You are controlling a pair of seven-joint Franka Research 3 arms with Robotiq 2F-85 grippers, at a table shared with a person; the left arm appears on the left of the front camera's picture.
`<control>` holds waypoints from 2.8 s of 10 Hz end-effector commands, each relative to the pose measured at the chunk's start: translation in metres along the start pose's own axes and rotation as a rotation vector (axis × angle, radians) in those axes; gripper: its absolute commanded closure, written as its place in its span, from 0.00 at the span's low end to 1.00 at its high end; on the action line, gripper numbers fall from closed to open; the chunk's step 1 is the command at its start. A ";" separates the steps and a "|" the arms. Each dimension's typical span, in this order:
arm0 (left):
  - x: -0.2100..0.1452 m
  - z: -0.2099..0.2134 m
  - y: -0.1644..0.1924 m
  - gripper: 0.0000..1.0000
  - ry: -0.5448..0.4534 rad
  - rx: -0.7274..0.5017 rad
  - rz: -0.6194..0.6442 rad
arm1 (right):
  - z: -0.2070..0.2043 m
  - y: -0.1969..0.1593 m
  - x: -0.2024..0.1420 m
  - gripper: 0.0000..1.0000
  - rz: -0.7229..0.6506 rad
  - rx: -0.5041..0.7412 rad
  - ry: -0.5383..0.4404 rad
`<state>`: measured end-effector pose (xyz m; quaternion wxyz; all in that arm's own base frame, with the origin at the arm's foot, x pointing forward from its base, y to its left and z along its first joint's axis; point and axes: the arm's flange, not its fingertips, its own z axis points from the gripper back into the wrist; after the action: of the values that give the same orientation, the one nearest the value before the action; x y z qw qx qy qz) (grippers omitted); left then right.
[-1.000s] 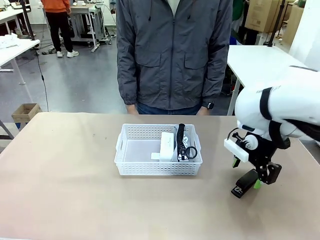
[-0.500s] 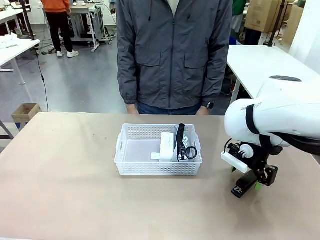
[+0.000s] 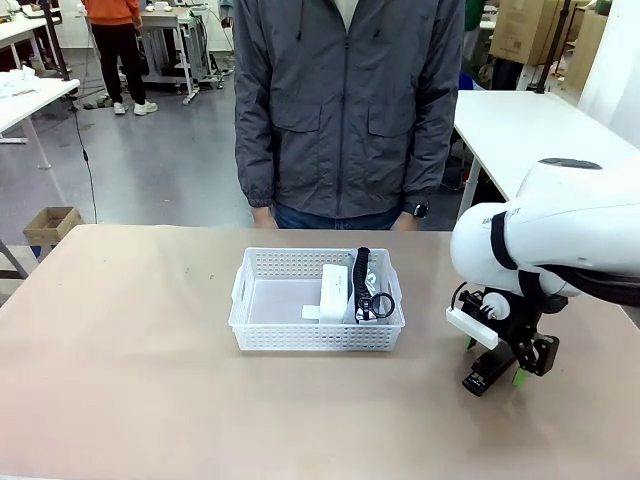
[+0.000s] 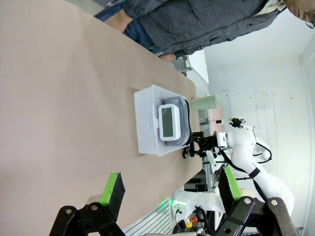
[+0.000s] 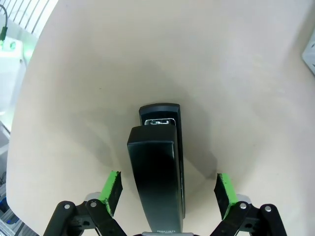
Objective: Efficiently arrange items inside the basket to fit them all.
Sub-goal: Pick up the Stapler and place it inside the Organizing basket.
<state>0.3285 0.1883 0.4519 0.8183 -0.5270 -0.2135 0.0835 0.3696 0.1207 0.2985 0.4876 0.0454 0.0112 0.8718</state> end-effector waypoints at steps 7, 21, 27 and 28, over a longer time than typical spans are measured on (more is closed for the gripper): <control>-0.001 0.000 -0.003 0.00 -0.013 -0.021 -0.003 | -0.018 0.020 -0.005 1.00 0.041 -0.004 -0.012; -0.001 0.000 -0.003 0.00 -0.013 -0.021 -0.003 | 0.069 0.063 0.015 1.00 -0.626 -0.068 -0.205; -0.001 0.000 -0.003 0.00 -0.013 -0.021 -0.003 | 0.083 0.108 0.000 1.00 -0.859 -0.285 -0.286; -0.001 0.000 -0.003 0.00 -0.013 -0.021 -0.003 | 0.128 0.059 -0.007 1.00 -0.910 -0.195 -0.225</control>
<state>0.3284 0.1881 0.4520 0.8182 -0.5271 -0.2136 0.0834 0.3374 0.0764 0.4307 0.8190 0.0850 -0.1211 0.5543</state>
